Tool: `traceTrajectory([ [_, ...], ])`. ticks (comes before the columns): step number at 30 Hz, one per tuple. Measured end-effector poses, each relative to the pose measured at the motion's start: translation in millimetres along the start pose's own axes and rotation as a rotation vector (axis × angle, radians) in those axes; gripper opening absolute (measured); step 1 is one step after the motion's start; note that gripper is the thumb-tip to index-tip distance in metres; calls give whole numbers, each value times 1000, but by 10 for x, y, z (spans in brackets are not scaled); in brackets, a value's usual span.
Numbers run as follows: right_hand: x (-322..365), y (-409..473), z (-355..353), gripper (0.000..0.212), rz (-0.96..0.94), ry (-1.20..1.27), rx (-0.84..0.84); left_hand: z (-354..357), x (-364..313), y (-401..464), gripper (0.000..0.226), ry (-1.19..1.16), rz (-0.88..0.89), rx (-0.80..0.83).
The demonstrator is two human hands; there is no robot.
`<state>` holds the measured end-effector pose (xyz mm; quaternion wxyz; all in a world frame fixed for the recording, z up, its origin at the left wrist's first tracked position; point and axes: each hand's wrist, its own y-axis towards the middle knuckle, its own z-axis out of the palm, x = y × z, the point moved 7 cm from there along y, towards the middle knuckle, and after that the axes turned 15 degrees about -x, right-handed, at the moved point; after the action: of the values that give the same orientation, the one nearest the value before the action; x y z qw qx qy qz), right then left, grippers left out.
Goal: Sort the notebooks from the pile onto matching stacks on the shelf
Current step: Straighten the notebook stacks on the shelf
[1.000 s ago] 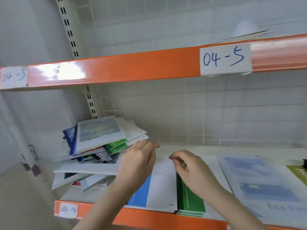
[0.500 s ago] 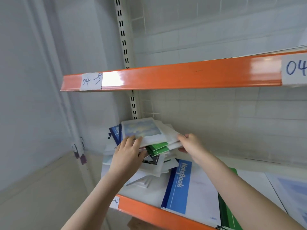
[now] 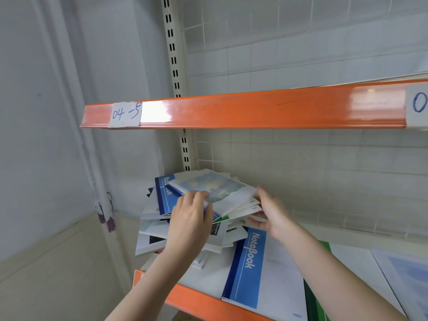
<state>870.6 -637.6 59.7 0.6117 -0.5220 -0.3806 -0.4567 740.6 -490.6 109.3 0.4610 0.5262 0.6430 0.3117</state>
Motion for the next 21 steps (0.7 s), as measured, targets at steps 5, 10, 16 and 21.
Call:
traceTrajectory([
  [5,94,-40,53,21,-86,-165,32,9,34,-5,7,64,18,19],
  [10,196,-100,50,15,-162,-248,19,-100,121,-71,6,-128,-97,27],
  [16,220,-228,30,6,-168,-208,76,-173,-3,-197,16,-241,3,99],
  [21,180,-279,-110,6,11,61,112,-380,-66,-194,13,-223,14,-34],
])
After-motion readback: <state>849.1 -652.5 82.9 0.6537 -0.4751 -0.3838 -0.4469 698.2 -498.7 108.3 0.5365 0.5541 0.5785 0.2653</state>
